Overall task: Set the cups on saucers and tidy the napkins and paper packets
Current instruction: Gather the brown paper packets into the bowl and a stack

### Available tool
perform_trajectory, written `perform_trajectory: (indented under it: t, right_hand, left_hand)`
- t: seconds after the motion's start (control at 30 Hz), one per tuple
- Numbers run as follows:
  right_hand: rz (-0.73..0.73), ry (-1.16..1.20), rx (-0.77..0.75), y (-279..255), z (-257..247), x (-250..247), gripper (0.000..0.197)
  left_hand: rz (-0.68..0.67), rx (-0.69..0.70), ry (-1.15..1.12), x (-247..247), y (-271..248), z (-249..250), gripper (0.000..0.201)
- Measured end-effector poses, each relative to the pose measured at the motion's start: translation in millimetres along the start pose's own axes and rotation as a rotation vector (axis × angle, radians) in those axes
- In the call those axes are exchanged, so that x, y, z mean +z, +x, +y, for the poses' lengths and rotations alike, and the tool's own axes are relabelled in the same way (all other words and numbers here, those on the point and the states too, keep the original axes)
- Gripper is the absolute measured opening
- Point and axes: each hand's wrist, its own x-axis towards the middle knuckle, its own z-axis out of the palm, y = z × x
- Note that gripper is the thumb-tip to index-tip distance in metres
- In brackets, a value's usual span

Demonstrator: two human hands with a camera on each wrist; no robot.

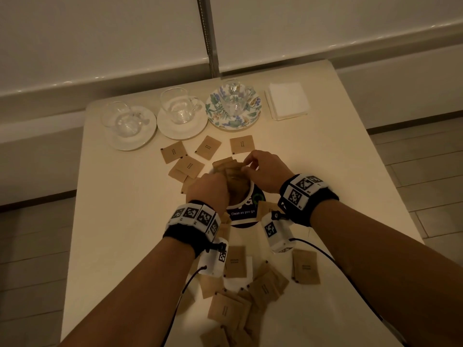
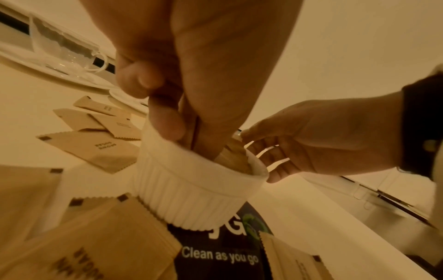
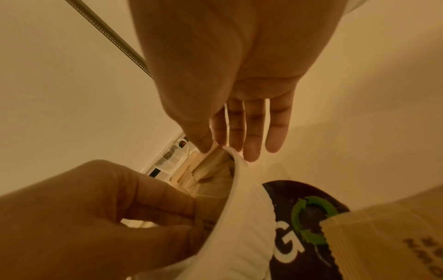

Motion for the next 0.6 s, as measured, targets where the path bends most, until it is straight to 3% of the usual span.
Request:
perform_trajectory:
  t: [0.2, 0.33, 0.4, 0.47, 0.53, 0.6]
  right_hand:
    - [0.012, -0.005, 0.098, -14.1, 8.3, -14.9, 0.017]
    - [-0.063, -0.181, 0.085, -39.9, 28.5, -17.4, 0.02]
    - [-0.164, -0.308, 0.089, -54.2, 36.8, -9.6, 0.036]
    - [-0.203, -0.47, 0.076, -65.1, 43.4, 2.9, 0.047]
    - [-0.157, -0.585, 0.044, -72.4, 46.4, 13.4, 0.044]
    - [-0.132, -0.533, 0.121, -77.7, 46.4, 15.7, 0.041]
  left_hand:
    - [-0.009, -0.027, -0.058, -4.1, 0.3, -6.7, 0.012]
    - [-0.009, -0.001, -0.137, -9.9, -2.8, -14.6, 0.019]
    - [0.061, 0.022, -0.258, -11.3, -5.7, -20.9, 0.02]
    - [0.214, 0.039, -0.432, -11.1, -16.7, -27.3, 0.011]
    - [0.33, 0.015, -0.538, -8.9, -32.5, -33.1, 0.007]
    - [0.312, -0.053, -0.566, 1.5, -49.0, -41.1, 0.012]
